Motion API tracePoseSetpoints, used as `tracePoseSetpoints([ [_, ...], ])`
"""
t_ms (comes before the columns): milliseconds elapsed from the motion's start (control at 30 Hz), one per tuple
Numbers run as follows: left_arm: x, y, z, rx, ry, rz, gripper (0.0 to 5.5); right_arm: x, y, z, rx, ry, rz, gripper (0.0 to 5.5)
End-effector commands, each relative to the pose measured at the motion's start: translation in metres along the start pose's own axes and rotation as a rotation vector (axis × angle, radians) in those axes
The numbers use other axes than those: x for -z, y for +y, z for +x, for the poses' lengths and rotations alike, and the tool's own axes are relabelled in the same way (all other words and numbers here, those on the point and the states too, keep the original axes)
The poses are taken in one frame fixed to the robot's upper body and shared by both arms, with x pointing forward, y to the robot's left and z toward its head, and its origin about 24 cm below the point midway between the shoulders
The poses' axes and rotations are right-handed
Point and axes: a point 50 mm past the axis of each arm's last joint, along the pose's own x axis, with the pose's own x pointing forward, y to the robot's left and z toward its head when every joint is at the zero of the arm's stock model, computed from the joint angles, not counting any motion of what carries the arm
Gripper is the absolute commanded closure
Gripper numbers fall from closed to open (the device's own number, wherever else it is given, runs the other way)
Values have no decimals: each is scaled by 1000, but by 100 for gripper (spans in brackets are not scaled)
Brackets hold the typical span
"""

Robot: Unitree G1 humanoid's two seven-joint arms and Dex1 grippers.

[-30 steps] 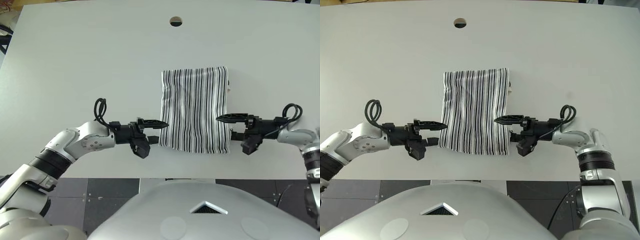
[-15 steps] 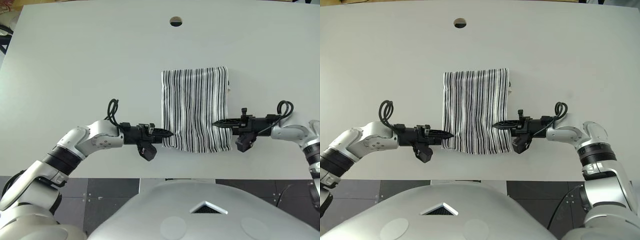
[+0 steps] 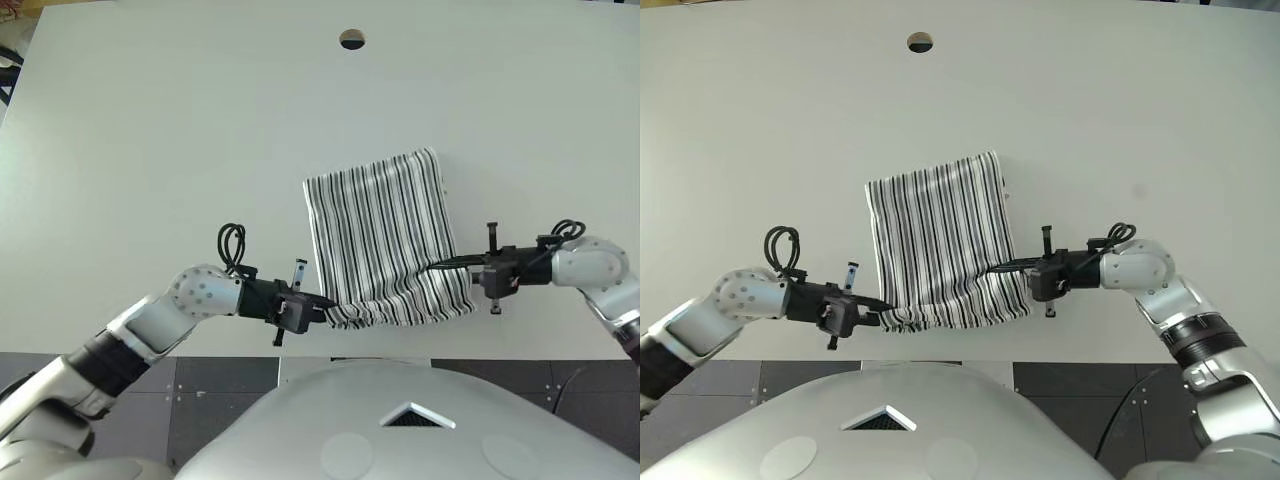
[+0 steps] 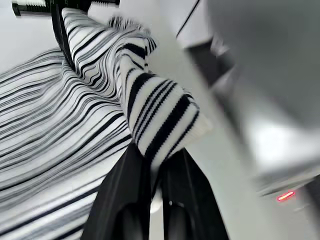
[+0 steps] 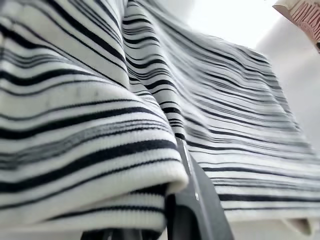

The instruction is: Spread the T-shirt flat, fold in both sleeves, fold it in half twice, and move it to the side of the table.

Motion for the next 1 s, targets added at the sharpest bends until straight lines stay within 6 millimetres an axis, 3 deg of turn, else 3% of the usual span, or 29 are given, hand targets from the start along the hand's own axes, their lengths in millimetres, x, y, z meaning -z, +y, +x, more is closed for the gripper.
tracePoseSetpoints([
  [33,-14,2,-8,28,-8,-60,537,-14,-7,-14,-21,-37,117,531],
  [167,-23,7,-12,6,-57,-121,537,-27,3,-20,-101,-92,260,531],
  [333,-19,22,-25,-105,-82,-155,537,-38,-8,-19,-51,-174,307,531],
  [600,13,55,-40,-315,-5,-144,537,-13,-45,-8,197,-78,241,531],
  [833,35,75,-45,-417,33,-144,537,4,-63,1,289,-25,233,531],
  [867,37,77,-45,-426,37,-146,503,6,-66,2,307,-27,240,494],
  [1000,42,84,-52,-494,38,-165,450,11,-75,3,379,-30,258,432],
])
